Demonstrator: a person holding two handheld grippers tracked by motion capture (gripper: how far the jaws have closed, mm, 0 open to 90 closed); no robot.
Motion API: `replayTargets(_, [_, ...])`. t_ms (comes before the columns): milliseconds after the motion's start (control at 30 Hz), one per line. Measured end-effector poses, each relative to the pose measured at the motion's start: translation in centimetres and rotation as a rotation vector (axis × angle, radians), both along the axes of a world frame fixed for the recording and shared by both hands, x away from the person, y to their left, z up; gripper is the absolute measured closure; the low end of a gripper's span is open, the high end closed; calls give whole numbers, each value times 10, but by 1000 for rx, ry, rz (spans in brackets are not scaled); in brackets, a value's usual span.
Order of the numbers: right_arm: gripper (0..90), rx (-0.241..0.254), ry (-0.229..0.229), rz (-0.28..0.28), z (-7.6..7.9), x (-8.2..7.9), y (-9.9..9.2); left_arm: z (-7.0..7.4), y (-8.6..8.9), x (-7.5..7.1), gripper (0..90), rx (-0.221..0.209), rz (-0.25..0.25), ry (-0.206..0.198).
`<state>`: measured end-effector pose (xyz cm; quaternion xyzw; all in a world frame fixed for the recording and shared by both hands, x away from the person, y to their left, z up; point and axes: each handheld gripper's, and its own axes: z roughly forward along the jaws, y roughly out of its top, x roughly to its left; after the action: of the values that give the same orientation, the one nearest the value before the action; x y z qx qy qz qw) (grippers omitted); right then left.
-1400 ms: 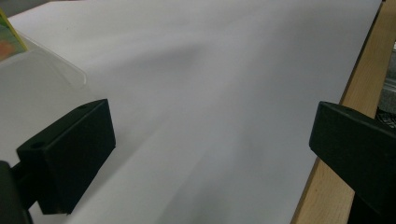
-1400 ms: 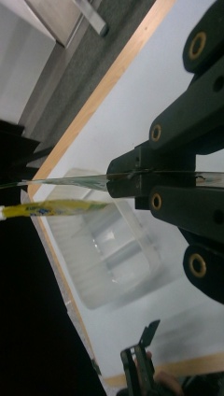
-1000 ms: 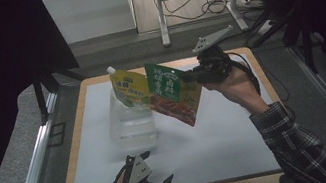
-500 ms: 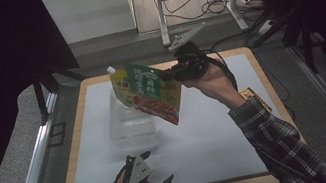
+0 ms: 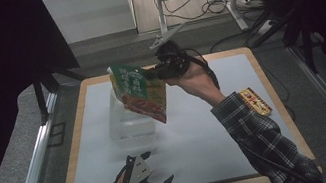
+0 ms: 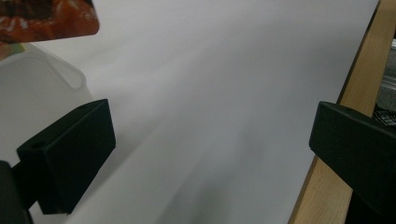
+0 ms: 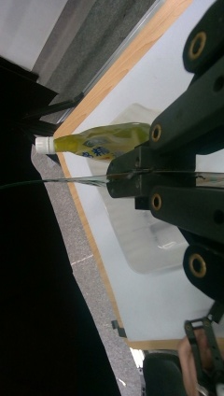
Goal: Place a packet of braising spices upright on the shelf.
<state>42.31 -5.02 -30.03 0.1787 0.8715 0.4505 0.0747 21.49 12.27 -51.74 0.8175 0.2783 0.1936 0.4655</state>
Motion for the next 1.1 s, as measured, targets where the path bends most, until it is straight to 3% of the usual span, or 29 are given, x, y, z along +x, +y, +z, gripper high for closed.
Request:
replayTargets(800, [895,7,1,26,-12,16,44,0,0,-1,0,3,-7,-2])
replayTargets(1100, [895,-11,18,34,-23,21,48,0,-1,-1,0,9,-8,0])
